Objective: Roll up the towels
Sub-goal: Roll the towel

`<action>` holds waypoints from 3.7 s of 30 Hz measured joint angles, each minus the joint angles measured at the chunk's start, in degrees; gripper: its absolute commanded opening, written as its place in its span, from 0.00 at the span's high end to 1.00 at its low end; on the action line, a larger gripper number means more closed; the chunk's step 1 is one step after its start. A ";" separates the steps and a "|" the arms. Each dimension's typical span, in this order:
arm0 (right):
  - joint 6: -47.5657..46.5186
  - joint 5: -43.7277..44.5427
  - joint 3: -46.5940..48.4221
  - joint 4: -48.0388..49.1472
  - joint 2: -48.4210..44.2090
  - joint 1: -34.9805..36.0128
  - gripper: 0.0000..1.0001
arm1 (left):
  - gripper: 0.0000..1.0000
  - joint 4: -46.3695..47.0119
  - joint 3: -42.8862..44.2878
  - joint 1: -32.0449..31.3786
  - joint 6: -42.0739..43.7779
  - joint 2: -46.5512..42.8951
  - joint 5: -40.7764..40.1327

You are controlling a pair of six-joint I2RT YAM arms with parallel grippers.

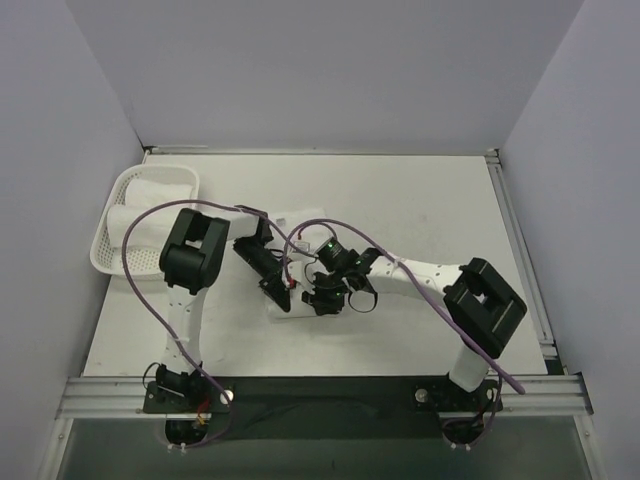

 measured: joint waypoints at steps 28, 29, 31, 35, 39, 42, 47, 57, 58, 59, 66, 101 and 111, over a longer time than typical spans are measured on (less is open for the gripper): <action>6.01 -37.70 23.80 -30.42 27.26 -16.37 1.00 | 0.35 31.98 -30.27 7.08 4.13 -62.16 -13.33; 6.10 -38.45 24.57 -31.15 28.11 -16.65 1.00 | 0.34 34.14 -32.83 3.63 4.79 -64.46 -15.37; 6.40 -40.09 26.38 -32.87 30.18 -17.11 1.00 | 0.32 39.34 -37.90 -2.97 6.23 -68.04 -20.31; 6.40 -42.34 28.35 -35.60 32.54 -17.81 1.00 | 0.32 49.35 -45.75 -14.27 10.54 -70.36 -29.70; 6.08 -44.04 29.81 -37.92 34.42 -18.34 1.00 | 0.32 57.07 -49.46 -20.04 15.19 -69.44 -35.32; 5.27 -44.96 30.56 -39.54 35.34 -18.69 1.00 | 0.32 63.63 -51.04 -22.32 18.51 -67.10 -38.16; 3.89 -46.14 32.17 -42.36 37.18 -19.26 1.00 | 0.37 71.78 -51.65 -23.76 21.42 -58.84 -40.92; 2.67 -46.07 33.11 -45.22 38.23 -20.17 0.88 | 0.71 70.36 -47.63 -23.63 22.16 -49.29 -40.02; 2.71 -45.64 33.11 -45.42 38.16 -20.28 0.82 | 0.77 68.26 -46.25 -23.58 21.84 -48.68 -39.36; 2.89 -45.13 33.11 -45.55 37.99 -20.37 0.80 | 0.80 66.12 -44.65 -23.56 21.16 -47.78 -38.66; 7.10 -35.78 32.87 -41.72 31.56 -21.27 0.58 | 0.96 50.05 -31.19 -19.58 17.29 -38.01 -30.67; -1.44 17.59 -5.90 -15.15 -20.22 4.85 0.29 | 0.90 -6.14 8.61 -4.50 9.90 3.13 -5.90; -1.66 19.39 -0.57 -4.28 -8.24 11.28 0.33 | 0.86 -7.69 8.81 -4.42 9.20 3.89 -6.38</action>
